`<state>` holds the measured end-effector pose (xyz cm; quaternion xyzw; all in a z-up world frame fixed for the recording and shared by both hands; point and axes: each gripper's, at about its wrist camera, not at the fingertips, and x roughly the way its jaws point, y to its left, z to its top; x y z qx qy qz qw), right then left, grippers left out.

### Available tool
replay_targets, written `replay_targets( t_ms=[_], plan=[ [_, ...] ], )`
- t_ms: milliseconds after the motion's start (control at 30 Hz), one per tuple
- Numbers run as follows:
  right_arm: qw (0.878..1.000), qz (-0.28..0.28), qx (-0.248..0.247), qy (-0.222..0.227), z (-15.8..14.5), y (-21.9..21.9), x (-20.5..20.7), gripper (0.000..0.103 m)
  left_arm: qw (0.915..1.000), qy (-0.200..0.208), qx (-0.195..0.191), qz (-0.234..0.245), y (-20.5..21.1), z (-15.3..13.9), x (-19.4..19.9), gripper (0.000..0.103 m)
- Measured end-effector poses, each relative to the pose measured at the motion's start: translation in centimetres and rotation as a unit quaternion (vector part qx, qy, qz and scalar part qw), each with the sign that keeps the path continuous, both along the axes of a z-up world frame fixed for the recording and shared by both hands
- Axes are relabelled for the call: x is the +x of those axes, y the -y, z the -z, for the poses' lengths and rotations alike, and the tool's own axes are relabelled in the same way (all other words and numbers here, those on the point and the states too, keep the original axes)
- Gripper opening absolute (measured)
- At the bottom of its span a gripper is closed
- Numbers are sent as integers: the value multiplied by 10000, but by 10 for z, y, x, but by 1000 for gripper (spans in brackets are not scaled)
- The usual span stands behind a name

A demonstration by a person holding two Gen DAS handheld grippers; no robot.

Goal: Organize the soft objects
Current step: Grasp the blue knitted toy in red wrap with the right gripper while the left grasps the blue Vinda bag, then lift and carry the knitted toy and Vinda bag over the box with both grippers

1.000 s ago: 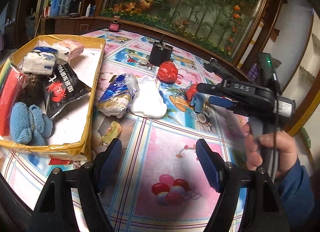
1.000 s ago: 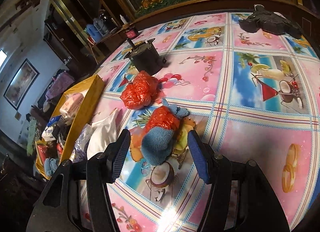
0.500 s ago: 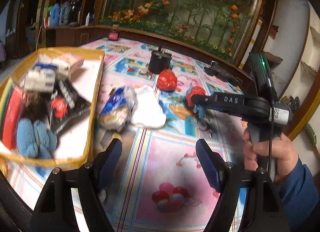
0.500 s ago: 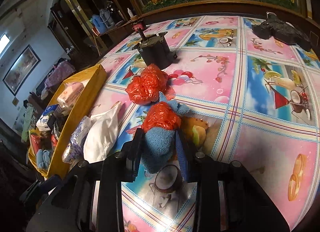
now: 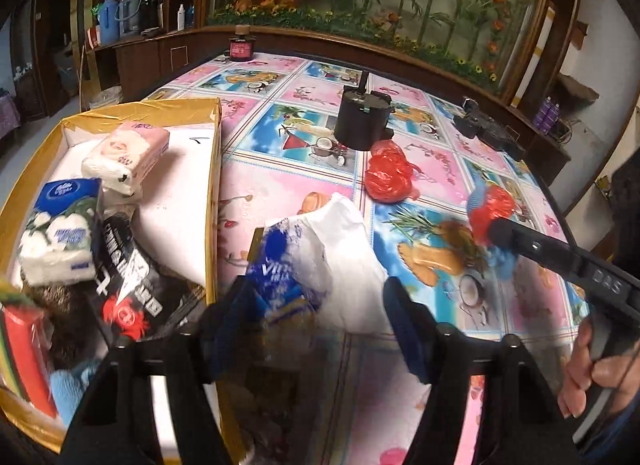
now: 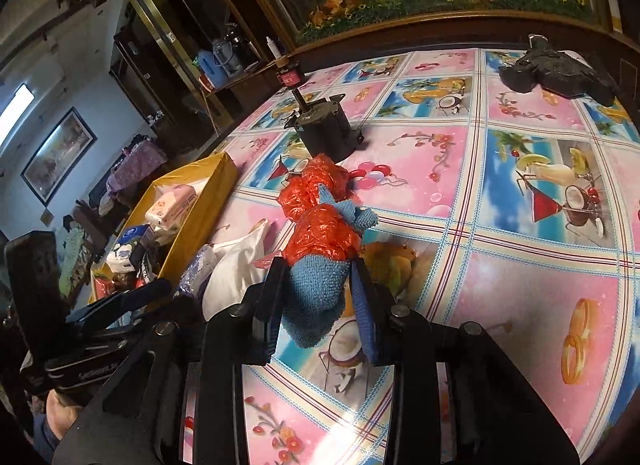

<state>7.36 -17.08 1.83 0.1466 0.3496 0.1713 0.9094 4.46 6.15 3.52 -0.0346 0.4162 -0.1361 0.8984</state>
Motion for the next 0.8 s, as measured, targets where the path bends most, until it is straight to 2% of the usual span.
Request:
replay_targets(
  t_ms=[100, 167, 267, 433, 533, 600, 667, 800],
  plan=[
    [10000, -13, 62, 10, -2, 0, -2, 31, 9999, -129, 60, -15, -1, 5, 11, 53],
    [9999, -33, 106, 10, -3, 1, -3, 31, 9998, -181, 27, -71, -2, 7, 14, 44],
    [9999, -50, 157, 6, -4, 2, -4, 31, 9999, -158, 34, -17, 4, 6, 9, 40],
    [9997, -96, 236, -3, -5, 1, -7, 31, 9994, -120, 137, 279, 27, 6, -8, 40],
    [9997, -120, 202, 19, -6, -2, -9, 31, 9989, -97, 130, 434, 40, 6, -21, 41],
    [9997, -107, 205, 31, -6, -1, -10, 31, 9995, -60, 207, 251, 41, 4, -25, 46],
    [9997, -101, 209, 39, -6, -1, -10, 31, 9998, -33, 213, 46, 37, 2, -26, 59],
    [9997, -99, 225, 45, -6, 0, -10, 31, 9994, -156, 186, -232, 32, 5, -17, 63]
  ],
)
